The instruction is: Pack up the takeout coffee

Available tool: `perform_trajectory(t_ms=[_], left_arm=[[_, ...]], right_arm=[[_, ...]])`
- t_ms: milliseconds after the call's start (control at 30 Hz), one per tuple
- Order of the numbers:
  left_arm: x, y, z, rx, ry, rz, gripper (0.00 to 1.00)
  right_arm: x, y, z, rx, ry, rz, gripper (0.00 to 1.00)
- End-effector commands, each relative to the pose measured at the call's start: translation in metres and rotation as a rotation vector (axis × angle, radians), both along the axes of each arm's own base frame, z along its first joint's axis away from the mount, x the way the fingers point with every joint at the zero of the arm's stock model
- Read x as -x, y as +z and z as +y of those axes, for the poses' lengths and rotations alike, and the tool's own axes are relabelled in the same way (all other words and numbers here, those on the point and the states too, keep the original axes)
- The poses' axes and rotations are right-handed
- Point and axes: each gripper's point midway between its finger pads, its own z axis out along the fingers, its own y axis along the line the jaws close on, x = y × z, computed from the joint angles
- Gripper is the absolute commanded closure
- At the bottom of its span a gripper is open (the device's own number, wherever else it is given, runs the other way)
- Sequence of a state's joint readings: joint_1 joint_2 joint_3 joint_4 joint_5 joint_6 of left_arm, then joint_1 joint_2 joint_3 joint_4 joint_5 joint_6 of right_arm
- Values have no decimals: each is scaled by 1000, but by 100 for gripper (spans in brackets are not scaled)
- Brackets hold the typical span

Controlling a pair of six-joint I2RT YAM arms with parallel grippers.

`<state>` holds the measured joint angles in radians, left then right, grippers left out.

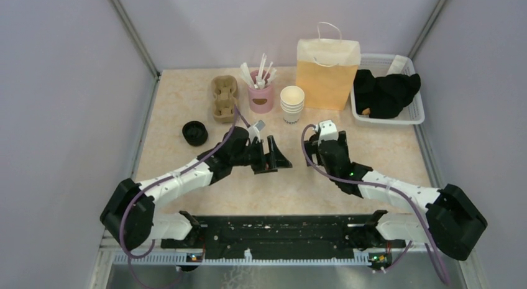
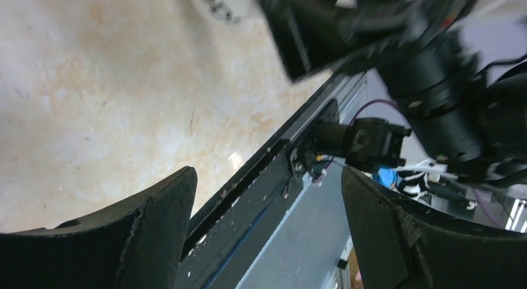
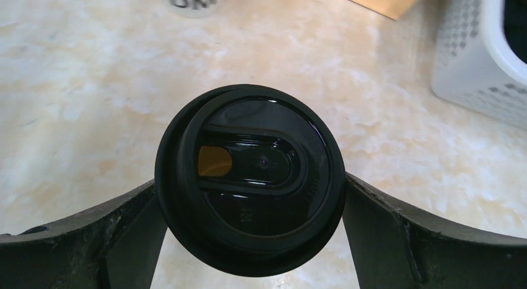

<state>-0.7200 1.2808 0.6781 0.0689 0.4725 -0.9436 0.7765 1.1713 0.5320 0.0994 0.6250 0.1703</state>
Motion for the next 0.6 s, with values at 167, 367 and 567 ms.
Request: perform_trajectory(t_ms=[167,367,567], left_arm=[[-54,68,59,70,193,-179,2],[-67,68,39,30,54,-155,2],[-75,58,18,18,-5,-175,2]], right_arm=[[10,38,90,-97,530,-112,2],[16,34,107,-99,627,-134,2],[23,27,119,-89,698,-153,2]])
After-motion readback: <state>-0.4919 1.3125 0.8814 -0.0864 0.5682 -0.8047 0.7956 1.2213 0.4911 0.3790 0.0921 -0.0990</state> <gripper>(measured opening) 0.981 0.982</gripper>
